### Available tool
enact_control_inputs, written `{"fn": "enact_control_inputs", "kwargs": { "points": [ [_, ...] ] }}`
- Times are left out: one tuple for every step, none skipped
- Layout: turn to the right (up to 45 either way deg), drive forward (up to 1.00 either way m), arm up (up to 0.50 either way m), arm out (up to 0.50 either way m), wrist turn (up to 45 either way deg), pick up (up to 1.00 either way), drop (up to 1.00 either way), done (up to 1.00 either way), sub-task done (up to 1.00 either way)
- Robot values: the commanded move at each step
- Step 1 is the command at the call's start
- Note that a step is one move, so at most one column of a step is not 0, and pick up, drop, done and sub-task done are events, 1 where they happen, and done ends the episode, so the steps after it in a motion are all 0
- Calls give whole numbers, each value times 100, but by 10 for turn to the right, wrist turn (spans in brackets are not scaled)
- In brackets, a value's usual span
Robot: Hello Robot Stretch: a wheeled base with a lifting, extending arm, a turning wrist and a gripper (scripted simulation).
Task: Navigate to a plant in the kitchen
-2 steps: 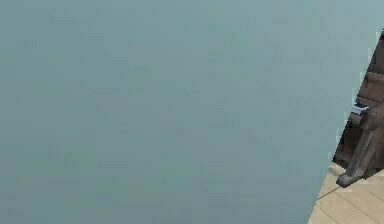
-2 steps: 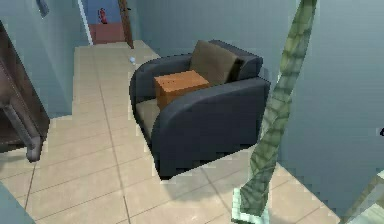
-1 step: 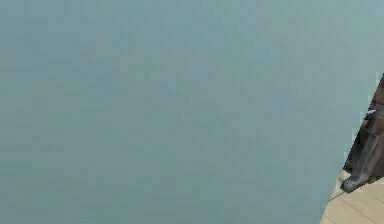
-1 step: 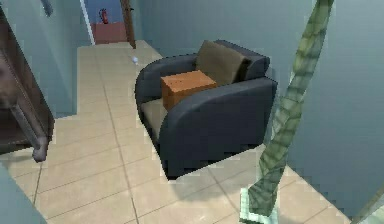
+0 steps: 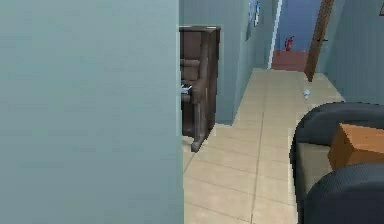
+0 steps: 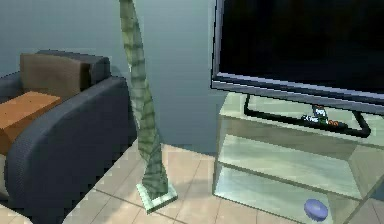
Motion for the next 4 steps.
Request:
{"fn": "enact_control_inputs", "kwargs": {
  "points": [
    [210, 0, 0, 0, 0, 0, 0, 0, 0],
    [0, 100, 0, 0, 0, 0, 0, 0, 0],
    [30, 0, 0, 0, 0, 0, 0, 0, 0],
    [-30, 0, 0, 0, 0, 0, 0, 0, 0]
  ]
}}
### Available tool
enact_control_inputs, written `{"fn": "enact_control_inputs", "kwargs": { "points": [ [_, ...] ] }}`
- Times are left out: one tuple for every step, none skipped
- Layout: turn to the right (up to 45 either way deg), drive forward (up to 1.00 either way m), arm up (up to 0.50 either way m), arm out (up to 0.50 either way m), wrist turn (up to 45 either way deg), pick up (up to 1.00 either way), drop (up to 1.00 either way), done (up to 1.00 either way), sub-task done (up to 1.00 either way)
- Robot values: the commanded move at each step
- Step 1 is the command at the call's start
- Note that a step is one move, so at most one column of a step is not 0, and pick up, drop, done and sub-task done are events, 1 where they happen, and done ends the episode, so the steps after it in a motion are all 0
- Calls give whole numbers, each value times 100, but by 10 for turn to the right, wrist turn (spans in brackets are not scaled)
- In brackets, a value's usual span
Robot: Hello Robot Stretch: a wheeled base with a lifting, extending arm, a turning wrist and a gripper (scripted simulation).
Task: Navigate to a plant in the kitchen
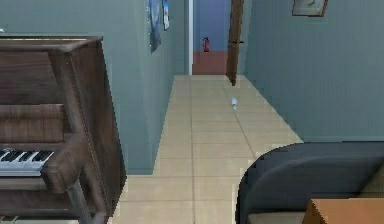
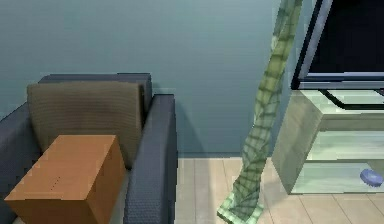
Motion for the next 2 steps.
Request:
{"fn": "enact_control_inputs", "kwargs": {
  "points": [
    [0, 100, 0, 0, 0, 0, 0, 0, 0],
    [-30, 0, 0, 0, 0, 0, 0, 0, 0]
  ]
}}
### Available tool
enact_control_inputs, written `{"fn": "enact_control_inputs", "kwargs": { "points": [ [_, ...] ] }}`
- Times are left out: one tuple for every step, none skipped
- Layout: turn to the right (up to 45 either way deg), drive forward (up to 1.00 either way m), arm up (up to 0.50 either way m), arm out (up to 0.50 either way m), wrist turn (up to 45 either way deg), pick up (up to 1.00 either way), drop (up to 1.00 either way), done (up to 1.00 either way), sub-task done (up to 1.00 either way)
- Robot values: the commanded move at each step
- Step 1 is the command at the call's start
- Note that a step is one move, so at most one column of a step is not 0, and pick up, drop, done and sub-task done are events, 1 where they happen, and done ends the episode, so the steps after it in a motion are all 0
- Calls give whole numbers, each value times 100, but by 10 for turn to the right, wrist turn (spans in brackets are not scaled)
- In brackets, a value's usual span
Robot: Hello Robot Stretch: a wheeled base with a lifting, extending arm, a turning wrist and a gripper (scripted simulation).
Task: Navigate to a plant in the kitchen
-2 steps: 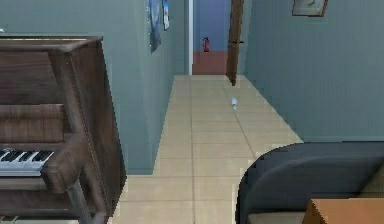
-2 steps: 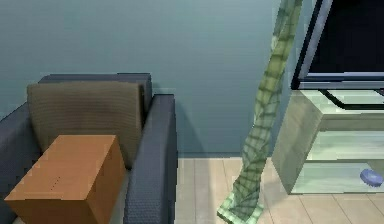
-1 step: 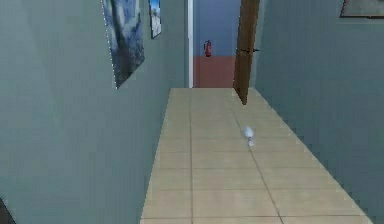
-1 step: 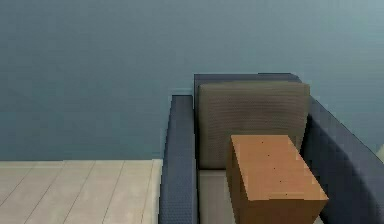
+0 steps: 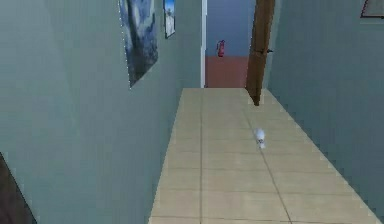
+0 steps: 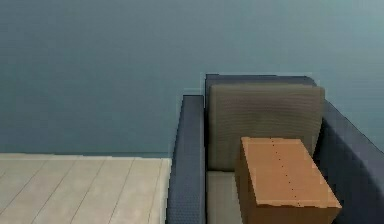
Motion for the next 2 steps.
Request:
{"fn": "enact_control_inputs", "kwargs": {
  "points": [
    [0, 20, 0, 0, 0, 0, 0, 0, 0],
    [330, 0, 0, 0, 0, 0, 0, 0, 0]
  ]
}}
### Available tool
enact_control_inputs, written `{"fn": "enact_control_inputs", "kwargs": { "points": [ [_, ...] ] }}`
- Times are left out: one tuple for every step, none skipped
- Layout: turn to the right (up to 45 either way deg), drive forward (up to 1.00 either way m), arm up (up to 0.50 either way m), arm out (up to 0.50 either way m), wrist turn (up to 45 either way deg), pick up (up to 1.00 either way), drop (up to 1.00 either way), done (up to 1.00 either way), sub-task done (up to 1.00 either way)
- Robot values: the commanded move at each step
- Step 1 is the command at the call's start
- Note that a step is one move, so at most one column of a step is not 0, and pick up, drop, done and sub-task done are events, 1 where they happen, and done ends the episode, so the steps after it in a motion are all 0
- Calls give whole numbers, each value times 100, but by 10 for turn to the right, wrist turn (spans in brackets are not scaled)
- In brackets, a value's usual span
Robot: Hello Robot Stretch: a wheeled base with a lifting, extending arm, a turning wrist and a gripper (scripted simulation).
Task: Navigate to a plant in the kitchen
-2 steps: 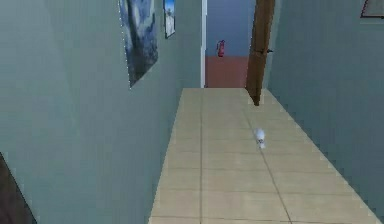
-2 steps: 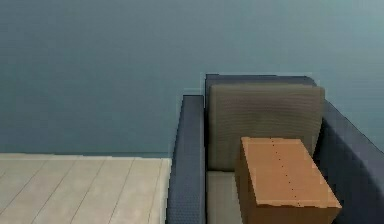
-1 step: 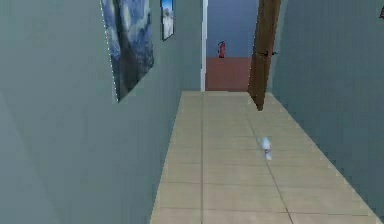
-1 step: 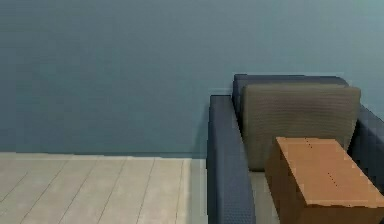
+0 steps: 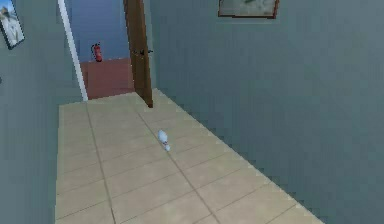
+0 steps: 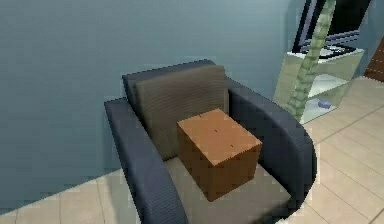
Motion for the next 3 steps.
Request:
{"fn": "enact_control_inputs", "kwargs": {
  "points": [
    [0, 20, 0, 0, 0, 0, 0, 0, 0],
    [-210, 0, 0, 0, 0, 0, 0, 0, 0],
    [0, 100, 0, 0, 0, 0, 0, 0, 0]
  ]
}}
